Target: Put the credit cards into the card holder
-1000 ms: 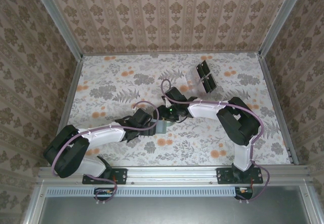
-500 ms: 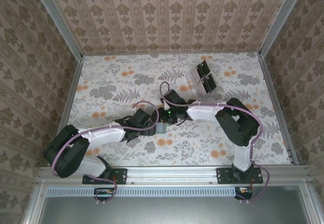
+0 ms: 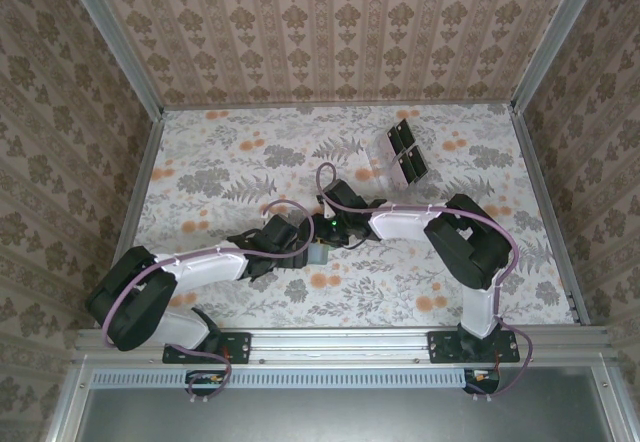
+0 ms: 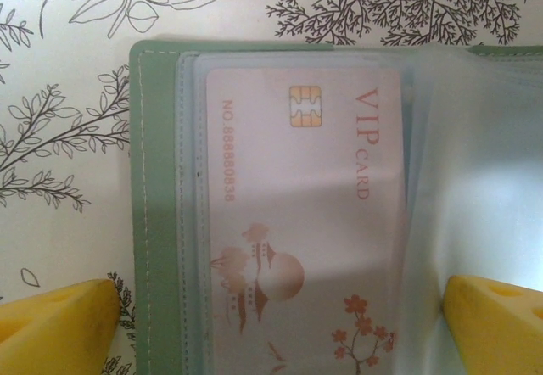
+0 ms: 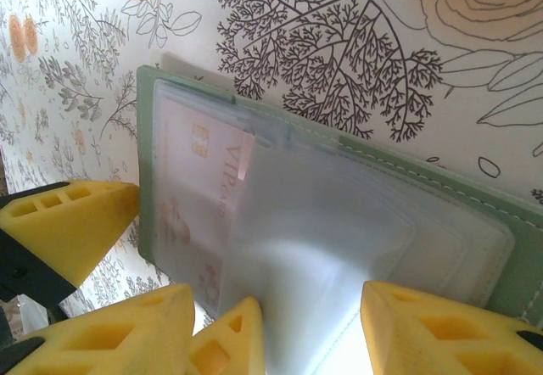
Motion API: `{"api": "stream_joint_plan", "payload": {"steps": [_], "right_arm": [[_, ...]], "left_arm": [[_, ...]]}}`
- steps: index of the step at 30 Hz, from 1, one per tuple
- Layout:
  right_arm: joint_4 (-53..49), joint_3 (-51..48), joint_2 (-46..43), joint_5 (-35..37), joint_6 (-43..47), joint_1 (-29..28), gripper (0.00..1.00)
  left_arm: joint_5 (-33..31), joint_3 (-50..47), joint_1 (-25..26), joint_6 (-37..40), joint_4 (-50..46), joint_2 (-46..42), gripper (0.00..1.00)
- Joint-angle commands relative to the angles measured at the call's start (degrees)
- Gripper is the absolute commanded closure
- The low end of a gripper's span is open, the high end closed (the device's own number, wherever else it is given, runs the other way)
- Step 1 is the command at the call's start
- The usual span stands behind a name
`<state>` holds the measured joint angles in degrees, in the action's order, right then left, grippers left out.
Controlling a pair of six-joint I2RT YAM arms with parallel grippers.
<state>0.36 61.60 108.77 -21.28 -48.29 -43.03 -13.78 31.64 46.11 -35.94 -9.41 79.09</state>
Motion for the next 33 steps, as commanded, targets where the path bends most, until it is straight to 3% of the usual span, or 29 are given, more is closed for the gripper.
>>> {"api": "stream_joint_plan", "payload": {"steps": [1,33], "right_arm": [[-0.2,-1.6,0.3,0.4,-0.9,-0.6,0.44],[2.1,-6.3,-3.9,1.0,-3.3,-2.6,0.45]], "left_arm": [[-1.0,-0.5,0.3,-0.6,-0.3,0.7,0.00],[-0.8,-1.3,0.2,-0.9,0.3,0.5,0.00]]}}
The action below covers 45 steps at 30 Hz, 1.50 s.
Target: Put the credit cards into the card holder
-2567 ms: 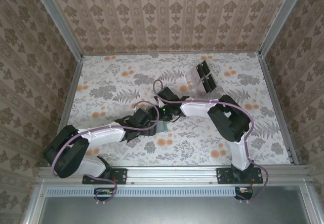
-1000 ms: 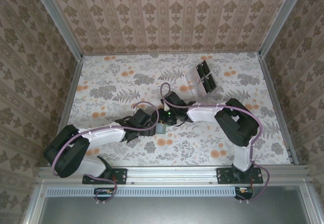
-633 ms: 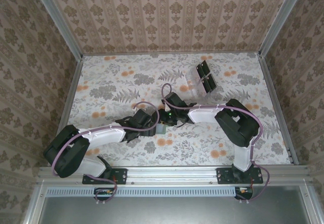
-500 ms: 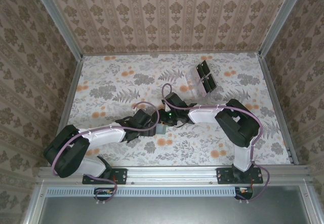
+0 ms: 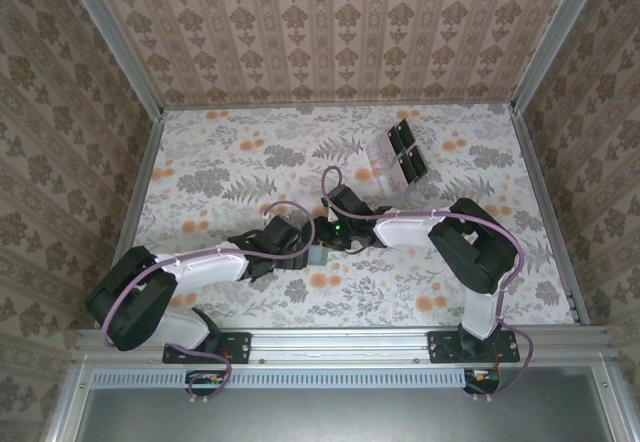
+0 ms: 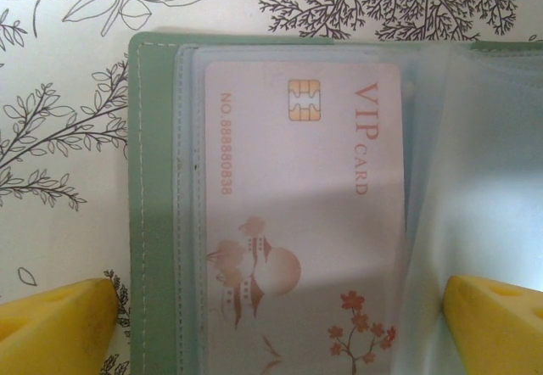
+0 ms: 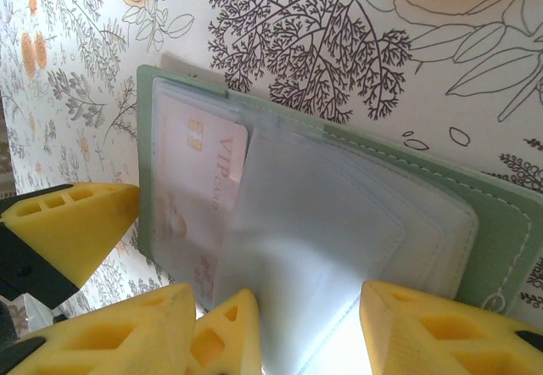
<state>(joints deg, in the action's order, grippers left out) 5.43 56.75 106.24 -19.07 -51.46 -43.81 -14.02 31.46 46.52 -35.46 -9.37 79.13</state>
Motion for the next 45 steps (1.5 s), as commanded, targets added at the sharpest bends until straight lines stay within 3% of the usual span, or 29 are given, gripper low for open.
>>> {"api": "stream_joint_plan", "payload": {"steps": [1,24,34,45], "right_arm": [[-3.0,-1.3,-1.3,-1.2,-0.3,-1.9,0.45],[4.8,-0.3,5.6,-3.9,-9.0,-1.1,0.44],[5.5,1.2,5.8,-4.3,-10.2,-0.4,0.43],[2.2,2.9,7.7,-3.8,-8.1,0.2,0.43]], "left_arm": [[-0.6,-1.1,-0.2,-1.3,0.3,0.5,0.00],[0.0,-1.2,-0.3,-1.4,0.6,0.0,0.00],[-0.8,-2.0,-0.4,-1.5,-1.1,-6.7,0.00],[-1.9,-3.8,-8.2,-2.5,-6.9,-15.4,0.00]]}}
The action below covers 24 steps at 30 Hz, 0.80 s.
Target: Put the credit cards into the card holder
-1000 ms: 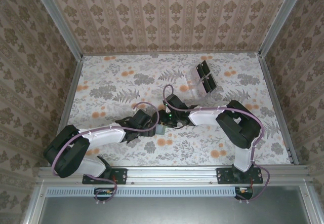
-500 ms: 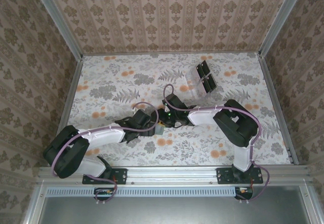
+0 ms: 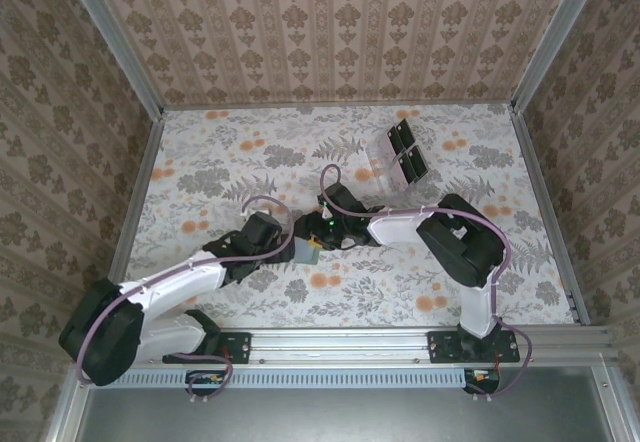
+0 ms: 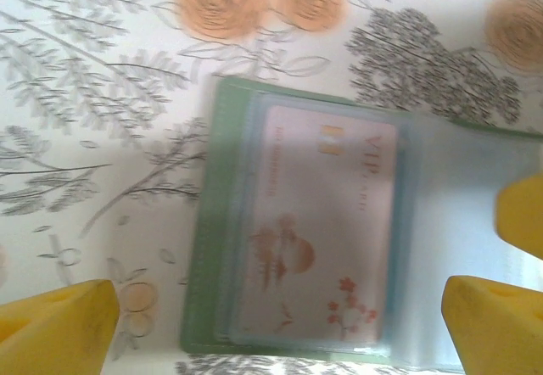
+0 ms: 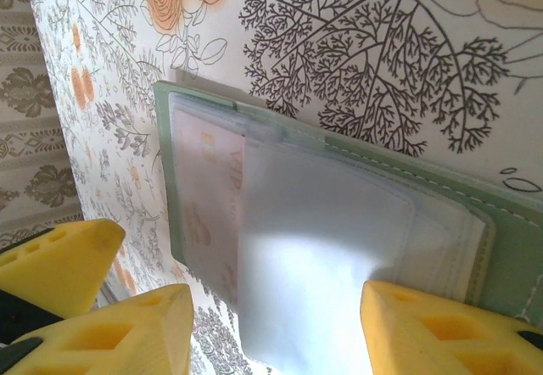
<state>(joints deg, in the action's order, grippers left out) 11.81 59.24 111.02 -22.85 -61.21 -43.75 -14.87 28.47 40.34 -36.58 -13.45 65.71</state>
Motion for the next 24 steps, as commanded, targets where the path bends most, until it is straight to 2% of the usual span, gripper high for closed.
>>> {"api": "stream_joint_plan", "payload": {"steps": [1,7,15,23,24], "right_arm": [[-5.0,0.8,3.2,0.0,2.4,0.4,0.43],[-11.6,4.3,5.2,0.7,7.7,1.0,0.43],[-22.3,9.3,7.5,3.4,16.8,1.4,0.44],[-23.3,9.1,7.5,3.5,18.7,1.8,0.44],[-23.2,9.1,7.5,3.5,18.8,1.8,0.44]], "left_arm": [[-1.1,-0.9,-3.0,-1.5,-3.7,-2.6,0.00],[-0.3,-1.7,-8.5,-4.0,-6.6,-3.8,0.00],[-3.2,-0.5,-10.7,-7.4,-9.2,-1.2,0.00],[-6.1,-0.7,-13.9,-11.1,-10.4,-0.7,0.00],[-5.7,-0.5,-15.8,-11.1,-10.3,-0.3,0.00]]}}
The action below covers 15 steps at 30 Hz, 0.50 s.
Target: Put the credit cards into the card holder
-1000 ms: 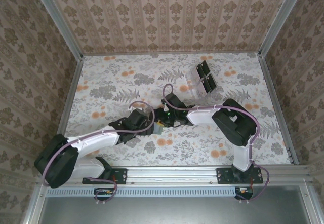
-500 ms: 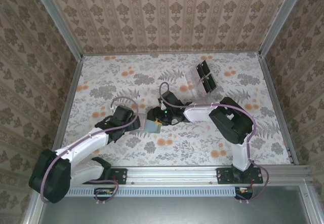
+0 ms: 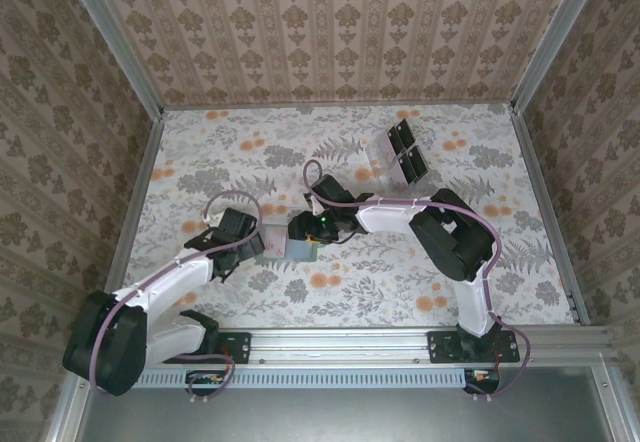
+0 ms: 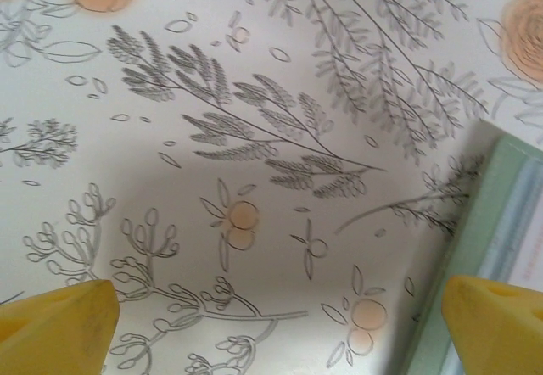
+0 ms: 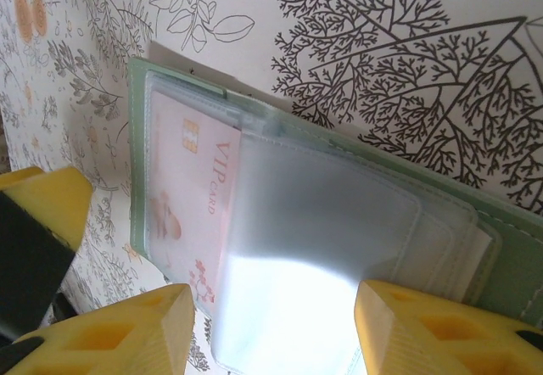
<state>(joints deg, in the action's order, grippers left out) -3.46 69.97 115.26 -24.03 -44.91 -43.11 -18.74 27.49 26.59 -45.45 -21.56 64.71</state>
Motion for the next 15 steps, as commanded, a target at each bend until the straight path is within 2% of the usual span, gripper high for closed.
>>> {"api": "stream_joint_plan", "payload": {"steps": [1,5,15], "right_arm": [[-7.9,-1.7,3.2,4.6,2.6,1.2,0.44],[-8.0,-1.7,3.2,4.6,3.2,1.3,0.44],[-8.7,-2.2,3.0,4.5,6.3,3.4,0.44]], "left_arm": [[-1.1,0.5,-2.8,-2.2,-2.0,1.3,0.00],[0.3,0.8,-4.2,-2.4,-1.8,4.0,0.00],[5.3,0.0,-3.6,-3.2,-0.7,6.7,0.00]]}}
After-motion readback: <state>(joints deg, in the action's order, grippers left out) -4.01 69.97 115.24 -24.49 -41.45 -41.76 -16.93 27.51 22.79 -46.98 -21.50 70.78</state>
